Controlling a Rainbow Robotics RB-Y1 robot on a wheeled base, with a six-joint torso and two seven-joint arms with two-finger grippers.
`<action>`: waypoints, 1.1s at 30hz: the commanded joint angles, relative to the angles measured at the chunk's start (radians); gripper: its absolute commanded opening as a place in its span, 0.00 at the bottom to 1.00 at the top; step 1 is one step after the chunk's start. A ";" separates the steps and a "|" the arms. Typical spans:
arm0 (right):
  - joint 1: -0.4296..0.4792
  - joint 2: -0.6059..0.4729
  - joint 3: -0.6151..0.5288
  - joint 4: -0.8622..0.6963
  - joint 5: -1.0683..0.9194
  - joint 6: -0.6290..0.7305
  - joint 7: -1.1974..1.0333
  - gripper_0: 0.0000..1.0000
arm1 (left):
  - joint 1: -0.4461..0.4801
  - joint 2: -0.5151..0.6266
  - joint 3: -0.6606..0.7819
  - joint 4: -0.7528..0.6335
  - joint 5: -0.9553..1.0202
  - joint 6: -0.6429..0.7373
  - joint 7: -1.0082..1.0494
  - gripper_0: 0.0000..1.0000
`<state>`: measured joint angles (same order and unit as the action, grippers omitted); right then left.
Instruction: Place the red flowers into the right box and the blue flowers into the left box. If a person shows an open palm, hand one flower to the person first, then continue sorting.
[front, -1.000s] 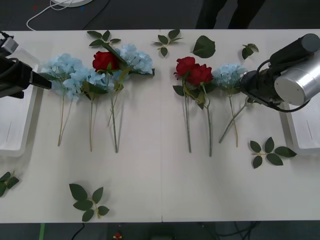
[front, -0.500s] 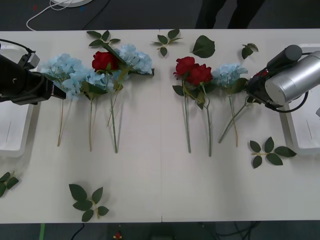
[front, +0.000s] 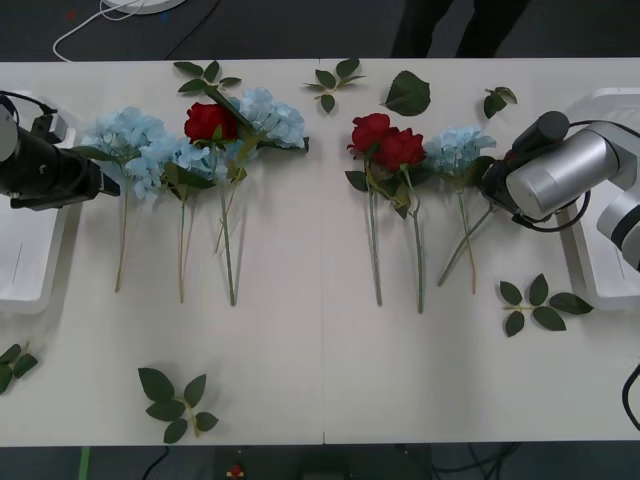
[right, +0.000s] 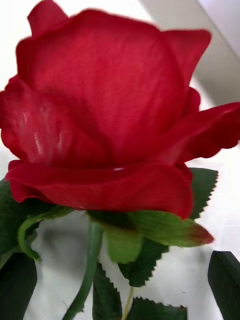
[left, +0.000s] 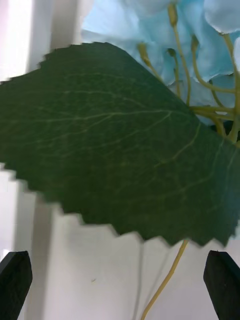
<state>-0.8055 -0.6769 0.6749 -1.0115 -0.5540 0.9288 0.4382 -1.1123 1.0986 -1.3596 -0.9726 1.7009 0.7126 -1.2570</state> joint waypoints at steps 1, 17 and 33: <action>-0.057 0.023 0.006 0.007 0.008 -0.012 -0.024 0.00 | -0.066 -0.051 -0.016 0.035 0.005 -0.035 0.031 1.00; -0.055 0.023 0.008 0.007 0.009 -0.021 -0.003 0.00 | -0.066 -0.115 -0.104 0.026 0.002 -0.128 0.027 1.00; -0.029 -0.104 -0.020 -0.162 0.005 0.039 0.068 0.00 | -0.064 -0.129 -0.161 0.023 -0.024 -0.174 0.016 0.42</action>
<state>-0.8153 -0.6994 0.6756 -1.0733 -0.5487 0.9345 0.4544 -1.1236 0.9833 -1.4705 -0.9494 1.6923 0.5746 -1.2570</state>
